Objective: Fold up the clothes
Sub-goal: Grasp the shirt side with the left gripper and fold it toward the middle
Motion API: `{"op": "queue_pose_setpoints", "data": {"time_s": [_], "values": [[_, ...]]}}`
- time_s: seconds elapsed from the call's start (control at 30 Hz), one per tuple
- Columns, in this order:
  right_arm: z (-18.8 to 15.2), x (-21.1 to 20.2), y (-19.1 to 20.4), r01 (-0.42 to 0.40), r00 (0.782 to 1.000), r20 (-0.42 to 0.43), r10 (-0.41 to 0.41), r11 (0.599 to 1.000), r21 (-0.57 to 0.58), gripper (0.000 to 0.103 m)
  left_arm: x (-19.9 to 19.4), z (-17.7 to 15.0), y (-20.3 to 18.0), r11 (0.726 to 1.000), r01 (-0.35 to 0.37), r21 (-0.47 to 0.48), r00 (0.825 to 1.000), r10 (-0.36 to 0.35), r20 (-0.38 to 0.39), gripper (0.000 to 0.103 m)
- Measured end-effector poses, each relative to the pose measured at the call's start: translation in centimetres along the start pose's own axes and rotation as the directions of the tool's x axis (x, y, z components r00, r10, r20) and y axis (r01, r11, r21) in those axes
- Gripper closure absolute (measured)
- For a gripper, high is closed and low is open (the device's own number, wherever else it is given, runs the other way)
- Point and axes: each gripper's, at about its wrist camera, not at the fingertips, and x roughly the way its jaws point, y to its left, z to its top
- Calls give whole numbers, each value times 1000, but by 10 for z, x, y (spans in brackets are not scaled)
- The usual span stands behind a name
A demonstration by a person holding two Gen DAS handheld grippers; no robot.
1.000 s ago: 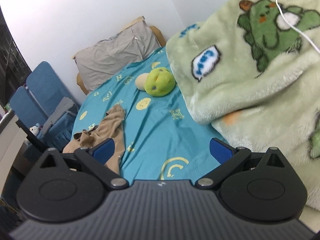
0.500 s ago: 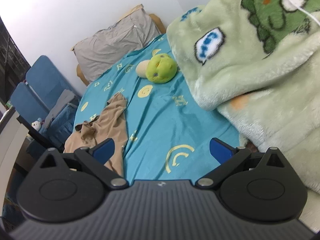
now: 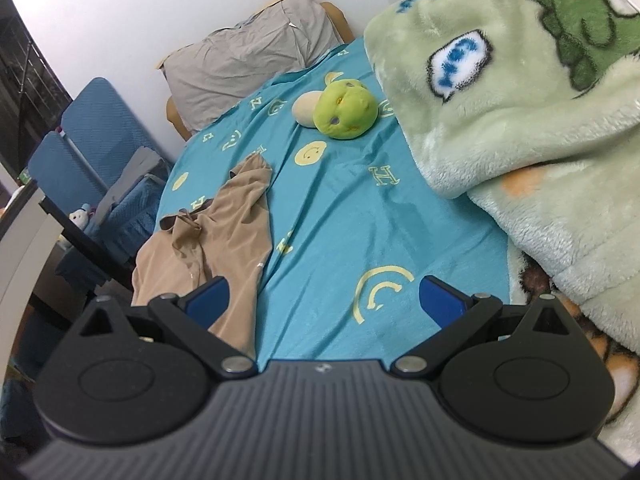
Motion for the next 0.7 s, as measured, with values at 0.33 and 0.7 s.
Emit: {"op": "queue_pose_setpoints", "data": {"time_s": [0.33,0.7], "values": [[-3,5,-3,-3,1000,-26,4,1000,16,0,20,-21,-19,993,-65,94,987,78,-139,97],[-1,4,-1,-49,999,-22,50,998,31,0,-28,-17,3,944,-229,238,955,265,-130,97]]}}
